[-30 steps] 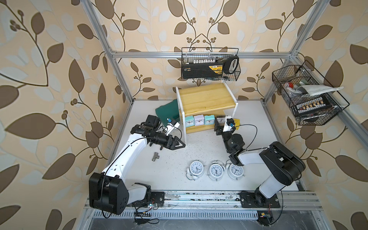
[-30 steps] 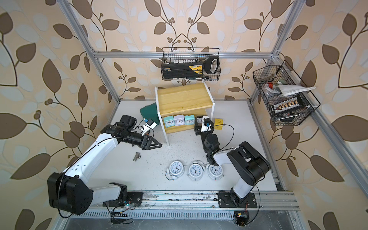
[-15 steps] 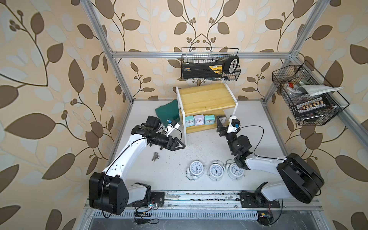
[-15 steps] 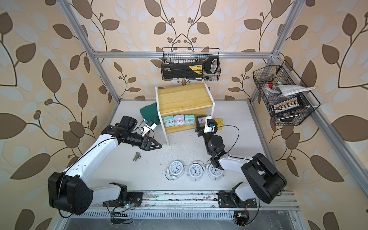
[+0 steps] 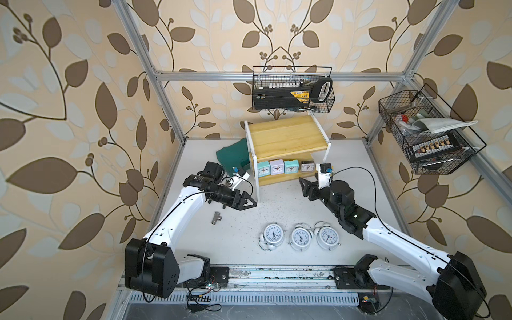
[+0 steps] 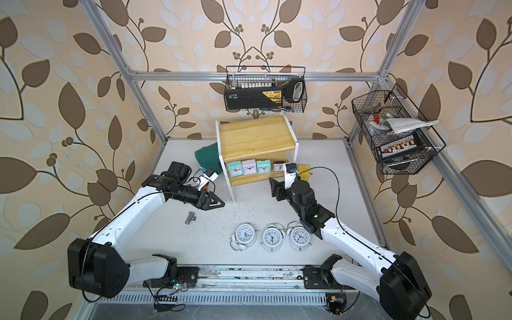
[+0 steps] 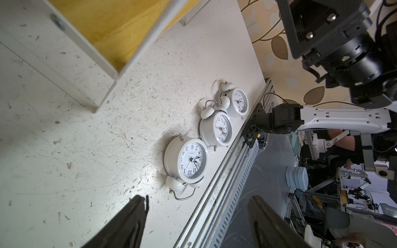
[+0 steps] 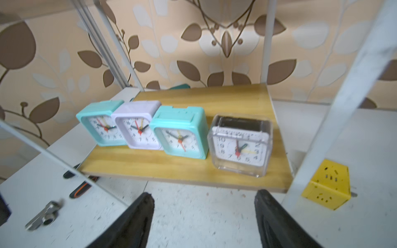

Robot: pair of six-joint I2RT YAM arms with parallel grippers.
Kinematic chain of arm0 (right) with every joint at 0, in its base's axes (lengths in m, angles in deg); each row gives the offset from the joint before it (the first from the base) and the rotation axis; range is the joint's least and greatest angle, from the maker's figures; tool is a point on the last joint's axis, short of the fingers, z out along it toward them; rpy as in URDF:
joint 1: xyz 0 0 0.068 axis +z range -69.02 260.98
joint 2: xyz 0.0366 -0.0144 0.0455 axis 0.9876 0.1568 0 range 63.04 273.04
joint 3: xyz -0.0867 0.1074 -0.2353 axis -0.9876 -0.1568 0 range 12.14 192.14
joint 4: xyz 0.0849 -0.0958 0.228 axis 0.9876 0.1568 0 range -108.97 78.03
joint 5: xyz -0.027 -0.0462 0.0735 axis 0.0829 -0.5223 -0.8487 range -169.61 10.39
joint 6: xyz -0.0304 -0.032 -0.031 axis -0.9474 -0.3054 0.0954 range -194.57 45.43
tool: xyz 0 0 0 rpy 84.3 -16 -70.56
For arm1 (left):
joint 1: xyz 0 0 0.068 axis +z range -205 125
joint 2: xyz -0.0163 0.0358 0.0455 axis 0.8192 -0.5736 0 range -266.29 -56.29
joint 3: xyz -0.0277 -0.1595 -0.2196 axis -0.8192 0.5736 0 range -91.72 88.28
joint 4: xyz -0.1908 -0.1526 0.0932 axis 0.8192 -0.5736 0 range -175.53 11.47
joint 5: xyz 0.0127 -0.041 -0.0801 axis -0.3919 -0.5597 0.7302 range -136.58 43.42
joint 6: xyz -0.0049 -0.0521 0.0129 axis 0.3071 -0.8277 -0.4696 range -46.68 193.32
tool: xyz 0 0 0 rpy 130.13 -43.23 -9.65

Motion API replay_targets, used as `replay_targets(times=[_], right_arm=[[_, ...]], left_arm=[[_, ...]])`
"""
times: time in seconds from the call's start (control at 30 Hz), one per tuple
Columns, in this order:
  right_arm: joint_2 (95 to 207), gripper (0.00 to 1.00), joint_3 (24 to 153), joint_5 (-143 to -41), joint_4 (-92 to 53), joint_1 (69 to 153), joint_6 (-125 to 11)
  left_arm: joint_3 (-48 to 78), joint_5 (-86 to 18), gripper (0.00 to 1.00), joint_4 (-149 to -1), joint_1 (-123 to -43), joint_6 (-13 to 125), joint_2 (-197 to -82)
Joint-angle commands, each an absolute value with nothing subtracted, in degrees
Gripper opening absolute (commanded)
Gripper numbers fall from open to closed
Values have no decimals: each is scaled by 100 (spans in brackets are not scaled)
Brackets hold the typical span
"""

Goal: Place the alarm clocks on the shelf by style
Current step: Place the alarm on the shelf, then pick up the alarm from the center of the board.

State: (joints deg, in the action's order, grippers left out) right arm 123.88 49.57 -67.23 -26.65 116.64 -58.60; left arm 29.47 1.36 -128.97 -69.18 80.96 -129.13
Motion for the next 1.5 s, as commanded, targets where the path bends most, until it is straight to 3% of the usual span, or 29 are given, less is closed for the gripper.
replay_targets(times=[0.0,0.33,0.63,0.97,1.47], right_arm=[[12331,76,5351,-7010,-846,11970,-5053],[13145,81,6447,-7072,1284,13175,-3698],[14079,91,6921,-6542,1688,14203,-2848],[15034,99,7233,-7224,1387,14540,-3972],[16013,99,7729,-7309,1604,14570,-4677]], left_arm=[[2905,53,78,-12870,-6871,8273,-12907],[2948,-105,78,-12837,-6880,8273,-12862],[2965,-141,78,-12810,-6889,8272,-12871],[2988,-123,78,-12799,-6889,8282,-12886],[2987,-123,78,-12802,-6889,8299,-12897]])
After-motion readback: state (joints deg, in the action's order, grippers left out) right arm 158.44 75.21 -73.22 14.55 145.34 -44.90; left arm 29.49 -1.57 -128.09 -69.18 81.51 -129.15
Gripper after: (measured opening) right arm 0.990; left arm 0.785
